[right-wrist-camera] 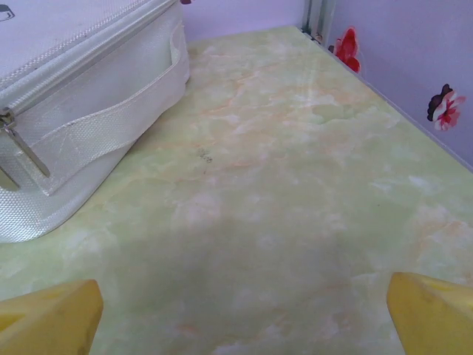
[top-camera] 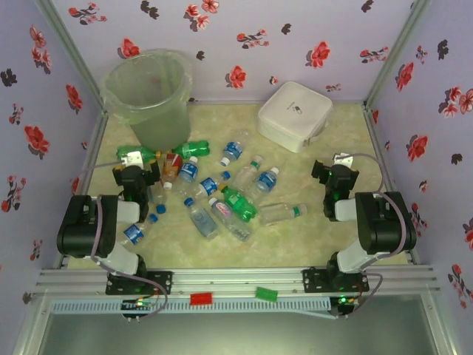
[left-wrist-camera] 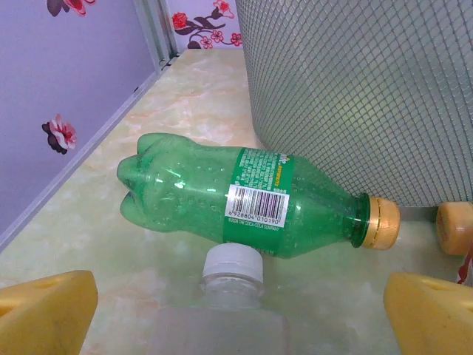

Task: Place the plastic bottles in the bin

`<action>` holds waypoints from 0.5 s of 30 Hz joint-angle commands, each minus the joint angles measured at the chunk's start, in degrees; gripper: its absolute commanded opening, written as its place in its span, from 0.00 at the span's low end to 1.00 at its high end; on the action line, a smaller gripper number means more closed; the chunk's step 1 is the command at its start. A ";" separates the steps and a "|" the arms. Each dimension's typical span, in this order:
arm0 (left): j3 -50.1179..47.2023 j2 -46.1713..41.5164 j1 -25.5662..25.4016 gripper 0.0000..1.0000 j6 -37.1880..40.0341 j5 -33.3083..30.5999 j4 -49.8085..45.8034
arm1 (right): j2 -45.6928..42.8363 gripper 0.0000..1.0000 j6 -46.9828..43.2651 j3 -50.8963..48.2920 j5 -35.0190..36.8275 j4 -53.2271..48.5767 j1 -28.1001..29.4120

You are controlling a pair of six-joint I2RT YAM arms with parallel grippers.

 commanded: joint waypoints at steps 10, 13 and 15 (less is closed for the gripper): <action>0.17 0.05 0.39 1.00 0.83 -0.20 0.91 | 0.17 0.99 -0.21 1.25 -1.01 -0.15 -0.05; 0.51 -0.06 0.87 1.00 -0.90 0.76 0.02 | 0.18 0.99 -0.21 1.25 -1.15 -0.15 -0.09; 0.43 -0.05 0.88 1.00 -0.84 0.73 0.12 | 0.19 0.99 -0.24 1.30 -1.20 -0.29 -0.18</action>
